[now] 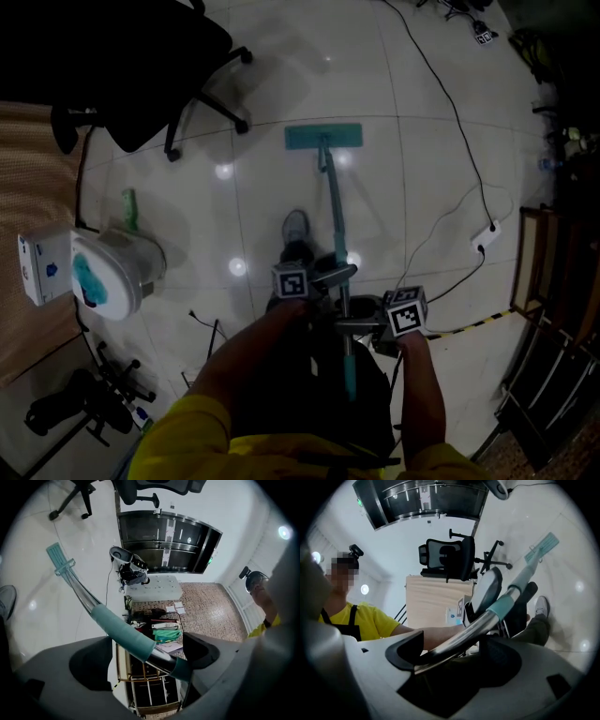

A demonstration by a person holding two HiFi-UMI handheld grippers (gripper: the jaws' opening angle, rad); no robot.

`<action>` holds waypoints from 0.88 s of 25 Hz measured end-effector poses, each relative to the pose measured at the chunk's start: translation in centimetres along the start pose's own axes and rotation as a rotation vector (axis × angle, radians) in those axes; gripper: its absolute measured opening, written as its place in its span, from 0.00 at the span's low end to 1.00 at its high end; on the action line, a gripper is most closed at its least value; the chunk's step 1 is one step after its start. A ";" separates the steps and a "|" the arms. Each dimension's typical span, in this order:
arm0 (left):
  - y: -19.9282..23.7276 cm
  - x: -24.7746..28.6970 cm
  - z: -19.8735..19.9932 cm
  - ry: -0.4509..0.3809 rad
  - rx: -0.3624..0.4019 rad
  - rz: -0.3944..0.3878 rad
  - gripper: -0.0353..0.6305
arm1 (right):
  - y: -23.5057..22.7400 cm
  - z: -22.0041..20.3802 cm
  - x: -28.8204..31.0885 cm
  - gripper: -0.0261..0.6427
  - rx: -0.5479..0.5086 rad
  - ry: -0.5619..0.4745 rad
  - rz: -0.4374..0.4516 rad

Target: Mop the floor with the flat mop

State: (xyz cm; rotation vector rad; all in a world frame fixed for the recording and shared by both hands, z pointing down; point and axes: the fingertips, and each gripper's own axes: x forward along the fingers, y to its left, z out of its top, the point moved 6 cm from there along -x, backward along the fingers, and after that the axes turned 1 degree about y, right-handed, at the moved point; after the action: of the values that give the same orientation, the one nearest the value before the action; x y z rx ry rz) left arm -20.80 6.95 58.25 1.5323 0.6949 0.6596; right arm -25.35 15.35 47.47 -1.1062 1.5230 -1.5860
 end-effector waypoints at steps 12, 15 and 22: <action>3.7 3.9 17.1 -0.054 0.030 -0.041 0.74 | -3.4 16.8 1.9 0.60 -0.031 -0.071 0.017; 4.6 5.9 22.5 -0.036 0.070 -0.059 0.74 | -4.6 22.2 1.8 0.60 -0.031 -0.100 -0.002; 6.7 10.4 33.7 -0.036 0.063 -0.082 0.74 | -6.5 34.3 1.1 0.59 -0.072 -0.158 -0.015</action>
State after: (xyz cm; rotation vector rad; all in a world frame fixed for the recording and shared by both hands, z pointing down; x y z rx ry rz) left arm 11.74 -7.49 62.70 1.5609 0.7529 0.5520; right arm 5.79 0.40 52.65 -1.2553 1.4795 -1.4270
